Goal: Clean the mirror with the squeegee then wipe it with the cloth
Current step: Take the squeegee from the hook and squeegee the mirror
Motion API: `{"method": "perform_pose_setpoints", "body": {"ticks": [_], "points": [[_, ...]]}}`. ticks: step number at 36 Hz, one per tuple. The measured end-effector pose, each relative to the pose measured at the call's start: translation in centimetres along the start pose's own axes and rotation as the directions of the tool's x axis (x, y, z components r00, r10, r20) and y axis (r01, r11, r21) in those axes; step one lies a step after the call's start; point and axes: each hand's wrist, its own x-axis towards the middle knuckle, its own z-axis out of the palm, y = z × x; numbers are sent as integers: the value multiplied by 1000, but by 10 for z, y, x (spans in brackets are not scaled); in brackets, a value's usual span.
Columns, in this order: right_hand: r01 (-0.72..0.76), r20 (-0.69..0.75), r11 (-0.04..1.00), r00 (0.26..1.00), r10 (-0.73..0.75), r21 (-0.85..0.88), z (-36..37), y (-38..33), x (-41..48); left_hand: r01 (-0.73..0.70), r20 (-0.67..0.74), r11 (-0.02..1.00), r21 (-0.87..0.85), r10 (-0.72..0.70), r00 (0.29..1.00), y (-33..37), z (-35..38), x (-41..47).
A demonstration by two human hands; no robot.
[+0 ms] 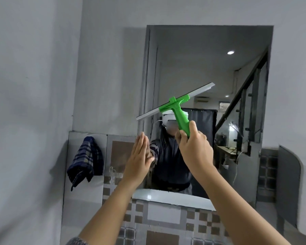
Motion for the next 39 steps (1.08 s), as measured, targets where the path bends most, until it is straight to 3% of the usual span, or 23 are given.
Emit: {"method": "perform_pose_setpoints", "body": {"ticks": [17, 29, 39], "points": [[44, 103, 983, 994, -26, -176, -35, -4, 19, -21, -32, 988, -152, 16, 999, 2, 0, -3], [33, 82, 961, 997, -11, -273, -32, -6, 8, -63, -29, 991, -118, 60, 998, -9, 2, -6], [114, 112, 917, 991, -76, -383, -50, 11, 14, -91, -23, 987, -134, 89, 996, -17, 5, -6]]}}
